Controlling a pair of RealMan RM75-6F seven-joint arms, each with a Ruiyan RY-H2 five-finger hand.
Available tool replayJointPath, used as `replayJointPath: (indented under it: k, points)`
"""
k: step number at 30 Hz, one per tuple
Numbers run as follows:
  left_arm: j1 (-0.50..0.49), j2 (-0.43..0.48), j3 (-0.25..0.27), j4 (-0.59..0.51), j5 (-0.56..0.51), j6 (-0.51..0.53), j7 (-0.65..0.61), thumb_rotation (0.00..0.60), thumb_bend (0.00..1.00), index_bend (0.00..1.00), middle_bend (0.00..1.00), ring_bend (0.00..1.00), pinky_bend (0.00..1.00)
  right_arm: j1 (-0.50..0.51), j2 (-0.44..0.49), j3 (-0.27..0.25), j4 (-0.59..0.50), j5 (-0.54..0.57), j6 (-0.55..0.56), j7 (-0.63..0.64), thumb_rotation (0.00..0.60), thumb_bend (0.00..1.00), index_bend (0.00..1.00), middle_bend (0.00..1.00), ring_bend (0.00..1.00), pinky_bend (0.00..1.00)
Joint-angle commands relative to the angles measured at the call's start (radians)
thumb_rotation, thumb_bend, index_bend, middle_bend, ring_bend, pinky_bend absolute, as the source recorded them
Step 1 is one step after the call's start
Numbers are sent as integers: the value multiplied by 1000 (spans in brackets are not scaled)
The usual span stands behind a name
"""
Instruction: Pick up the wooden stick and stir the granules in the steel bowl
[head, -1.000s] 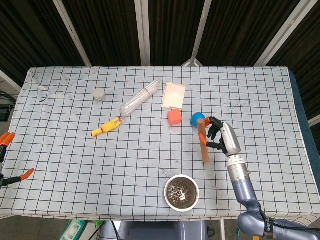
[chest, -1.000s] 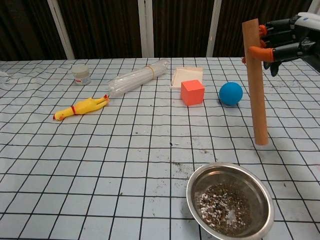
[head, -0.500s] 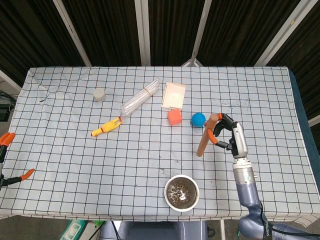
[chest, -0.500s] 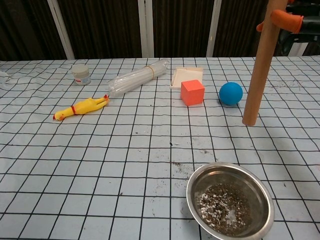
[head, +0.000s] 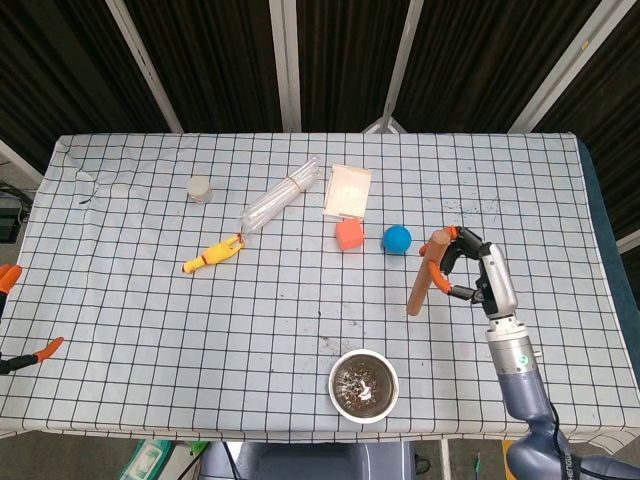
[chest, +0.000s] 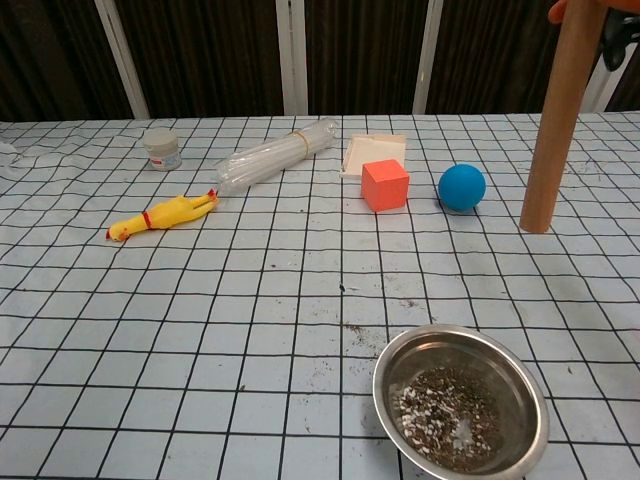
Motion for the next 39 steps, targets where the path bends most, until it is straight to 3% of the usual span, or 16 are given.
replayJointPath:
  k: [1, 8, 21, 39]
  points:
    - [1, 0, -1, 2, 0, 2, -2, 600, 123, 0, 0, 0, 0, -34, 71, -12, -56, -16, 6, 1, 600, 754, 873, 666, 637, 658]
    - [0, -6, 0, -2, 8, 5, 7, 600, 123, 0, 0, 0, 0, -86, 73, -99, -91, -99, 45, 79, 600, 754, 878, 668, 640, 658]
    - [5, -14, -6, 8, 3, 18, 14, 600, 123, 0, 0, 0, 0, -112, -111, -207, -120, -264, 161, 34, 600, 755, 878, 668, 640, 658]
    - [4, -11, -7, 6, -4, 7, 13, 600, 123, 0, 0, 0, 0, -140, -318, -281, 77, -354, 286, 83, 600, 777, 886, 673, 645, 658]
